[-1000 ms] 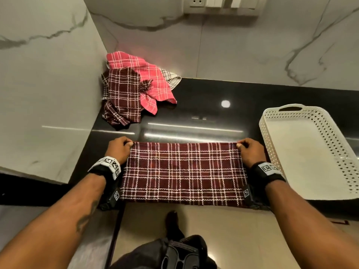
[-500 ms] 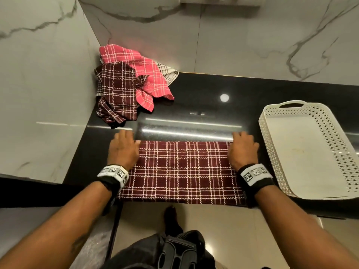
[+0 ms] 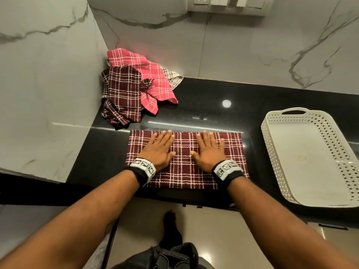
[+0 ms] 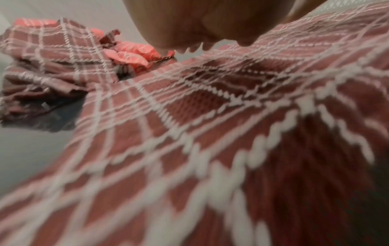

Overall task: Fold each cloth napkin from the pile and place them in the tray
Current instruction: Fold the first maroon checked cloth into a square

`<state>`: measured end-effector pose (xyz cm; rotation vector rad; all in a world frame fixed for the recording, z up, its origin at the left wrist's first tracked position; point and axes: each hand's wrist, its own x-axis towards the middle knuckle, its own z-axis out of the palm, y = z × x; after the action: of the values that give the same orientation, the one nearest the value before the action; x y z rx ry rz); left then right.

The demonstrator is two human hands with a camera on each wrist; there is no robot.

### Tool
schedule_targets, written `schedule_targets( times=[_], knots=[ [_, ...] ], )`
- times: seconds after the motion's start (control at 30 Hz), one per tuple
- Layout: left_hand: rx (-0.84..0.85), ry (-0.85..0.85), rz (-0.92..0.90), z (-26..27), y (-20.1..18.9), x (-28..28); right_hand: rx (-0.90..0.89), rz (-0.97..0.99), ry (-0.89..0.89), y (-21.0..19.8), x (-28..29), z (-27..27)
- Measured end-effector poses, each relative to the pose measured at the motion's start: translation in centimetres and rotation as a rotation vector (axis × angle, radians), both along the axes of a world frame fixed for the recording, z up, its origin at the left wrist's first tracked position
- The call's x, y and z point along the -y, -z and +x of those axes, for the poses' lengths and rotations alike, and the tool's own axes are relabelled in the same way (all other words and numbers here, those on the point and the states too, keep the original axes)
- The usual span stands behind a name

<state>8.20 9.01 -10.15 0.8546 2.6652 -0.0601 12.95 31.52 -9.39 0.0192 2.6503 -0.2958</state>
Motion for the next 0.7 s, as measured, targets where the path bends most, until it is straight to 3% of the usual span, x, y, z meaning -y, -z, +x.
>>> schedule_targets(
  times=[0.17,0.33,0.43,0.5,0.6,0.7],
  knots=[
    [0.011,0.063,-0.044,0.8,0.2,-0.6,0.054,-0.068,-0.134,0.9,5.0,-0.2],
    [0.023,-0.091,-0.04,1.7,0.9,7.4,0.058,0.044,0.073,1.5,-4.1,2.8],
    [0.041,-0.156,-0.063,2.1,0.6,9.1,0.099,0.105,0.223,1.2,-8.7,4.2],
    [0.032,-0.157,-0.079,1.9,0.3,7.7,0.068,0.133,0.232,0.8,-7.9,4.0],
    [-0.019,0.016,-0.003,3.0,0.1,2.9,-0.004,0.019,0.022,0.3,-1.5,3.9],
    [-0.003,0.188,-0.022,4.5,1.0,-0.2,0.06,-0.076,-0.185,1.2,3.8,4.5]
  ],
)
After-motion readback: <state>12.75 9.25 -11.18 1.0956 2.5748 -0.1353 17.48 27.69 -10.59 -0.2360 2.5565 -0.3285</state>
